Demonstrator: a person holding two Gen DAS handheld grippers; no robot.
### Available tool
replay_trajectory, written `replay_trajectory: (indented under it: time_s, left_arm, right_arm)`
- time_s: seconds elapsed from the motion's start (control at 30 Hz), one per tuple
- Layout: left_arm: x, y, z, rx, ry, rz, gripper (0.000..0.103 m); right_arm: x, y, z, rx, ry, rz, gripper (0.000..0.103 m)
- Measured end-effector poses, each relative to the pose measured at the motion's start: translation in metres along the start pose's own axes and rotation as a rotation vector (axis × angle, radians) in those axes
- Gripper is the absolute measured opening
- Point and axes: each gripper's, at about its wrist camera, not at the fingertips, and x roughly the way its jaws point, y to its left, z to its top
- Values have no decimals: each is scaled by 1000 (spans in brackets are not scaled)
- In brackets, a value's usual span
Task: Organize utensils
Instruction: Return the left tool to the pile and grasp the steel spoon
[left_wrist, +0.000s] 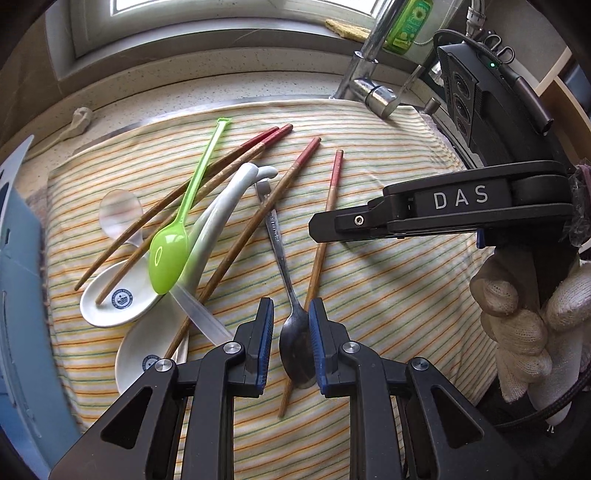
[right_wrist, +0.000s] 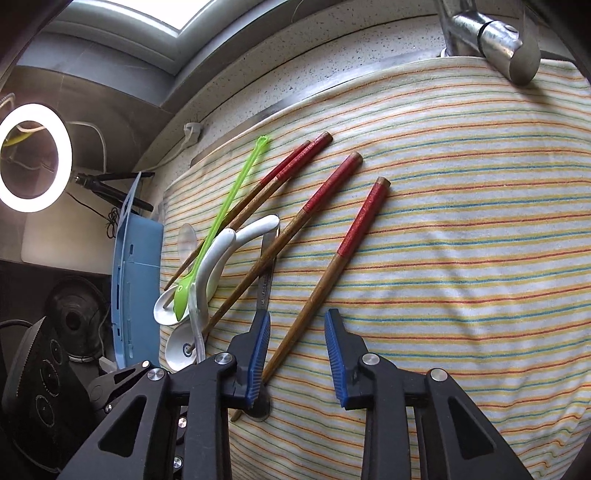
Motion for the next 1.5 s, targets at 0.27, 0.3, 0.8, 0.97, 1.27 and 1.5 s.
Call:
replay_trajectory:
  time_s: [0.27,0.3,0.8,0.97,1.27,1.5]
  left_arm:
    - [14,7,7,-16,17,-30,18]
    - [14,8,6,-17,18,-33,18]
    - [25,-19,6,45,24,-60,18]
    - [23,-29,1,69,18,-59,18]
    - [20,-49,-4,104,15,-101,18]
    - [24,-65,-5,110,10,-105,18]
  right_arm:
    - [9,11,2,-33,-4,-79,19]
    - [9,11,2,-35,-4,-85,17]
    - [-5,-15,-4,32,12,-5,14]
    - [-8,-25,-7,70,23,41,14]
    - [-20,-39,-13,85,21,59,14]
    - [-36,-42,-8,59,-22,67,17]
